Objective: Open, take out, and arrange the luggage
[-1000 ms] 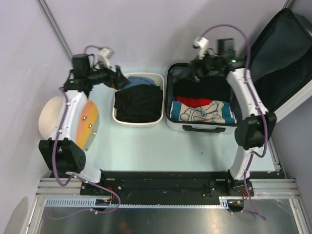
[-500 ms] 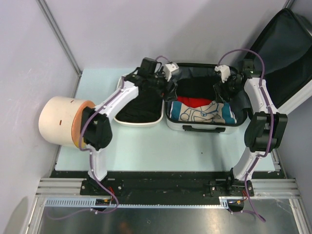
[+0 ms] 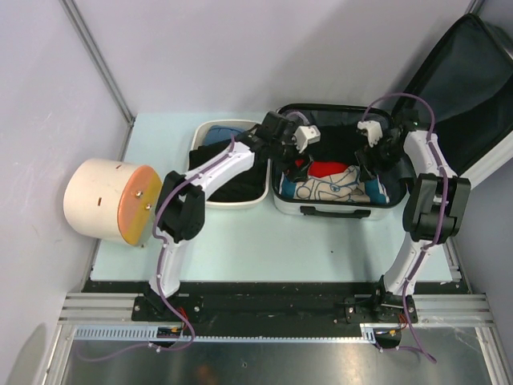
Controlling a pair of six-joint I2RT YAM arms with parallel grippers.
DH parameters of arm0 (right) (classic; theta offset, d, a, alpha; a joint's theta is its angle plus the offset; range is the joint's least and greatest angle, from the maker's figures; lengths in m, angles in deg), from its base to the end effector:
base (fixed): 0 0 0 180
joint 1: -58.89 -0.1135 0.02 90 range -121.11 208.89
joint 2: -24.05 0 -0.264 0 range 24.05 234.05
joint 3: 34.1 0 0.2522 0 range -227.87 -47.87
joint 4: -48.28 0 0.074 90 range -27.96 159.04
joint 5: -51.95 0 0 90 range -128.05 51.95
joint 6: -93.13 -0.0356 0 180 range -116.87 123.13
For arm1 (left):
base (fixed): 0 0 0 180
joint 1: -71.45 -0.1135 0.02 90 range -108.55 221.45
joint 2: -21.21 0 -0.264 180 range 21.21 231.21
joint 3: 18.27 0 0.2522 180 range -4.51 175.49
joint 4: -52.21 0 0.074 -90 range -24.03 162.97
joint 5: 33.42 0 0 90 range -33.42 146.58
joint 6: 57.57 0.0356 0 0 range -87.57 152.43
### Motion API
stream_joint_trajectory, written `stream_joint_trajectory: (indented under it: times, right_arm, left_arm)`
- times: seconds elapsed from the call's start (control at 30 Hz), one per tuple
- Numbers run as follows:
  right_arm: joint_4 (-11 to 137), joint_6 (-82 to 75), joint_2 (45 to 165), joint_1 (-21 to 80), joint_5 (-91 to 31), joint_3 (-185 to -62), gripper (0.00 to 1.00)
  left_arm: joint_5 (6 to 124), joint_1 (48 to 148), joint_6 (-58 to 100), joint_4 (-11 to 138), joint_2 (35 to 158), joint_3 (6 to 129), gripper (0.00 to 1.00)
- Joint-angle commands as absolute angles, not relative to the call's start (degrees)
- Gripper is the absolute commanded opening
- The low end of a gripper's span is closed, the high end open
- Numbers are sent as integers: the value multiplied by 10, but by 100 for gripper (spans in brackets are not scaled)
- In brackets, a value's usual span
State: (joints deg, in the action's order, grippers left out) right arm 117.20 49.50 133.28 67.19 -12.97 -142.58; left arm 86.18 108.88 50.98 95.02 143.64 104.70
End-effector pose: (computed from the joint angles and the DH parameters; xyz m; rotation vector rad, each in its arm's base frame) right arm 0.3941 -0.0422 0.2598 -0.9513 2.4375 0.3013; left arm 0.3796 -0.3126 0.2681 1.3128 1.8989 -0.7640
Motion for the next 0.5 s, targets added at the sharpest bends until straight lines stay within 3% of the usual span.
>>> stream_joint_trajectory:
  times: [0.0, 0.13, 0.23, 0.27, 0.33, 0.37, 0.47]
  right_arm:
    - [1174, 513, 1352, 669, -124, -1409, 85]
    - [1176, 513, 1355, 670, -118, -1405, 72]
    - [1177, 511, 1338, 674, -112, -1409, 51]
    - [1176, 509, 1332, 676, -108, -1410, 37]
    - [1179, 504, 1313, 682, -100, -1417, 23]
    - [1179, 502, 1304, 684, -91, -1423, 3]
    - [1170, 480, 1270, 694, -77, -1429, 0]
  left_arm:
    - [841, 1112, 572, 946, 1443, 1042, 95]
    - [815, 1116, 582, 949, 1442, 1025, 89]
    - [806, 1116, 588, 953, 1432, 1014, 72]
    - [806, 1116, 594, 955, 1427, 1008, 68]
    - [807, 1116, 606, 959, 1410, 996, 58]
    - [805, 1115, 612, 963, 1405, 992, 48]
    - [804, 1113, 619, 969, 1376, 987, 35]
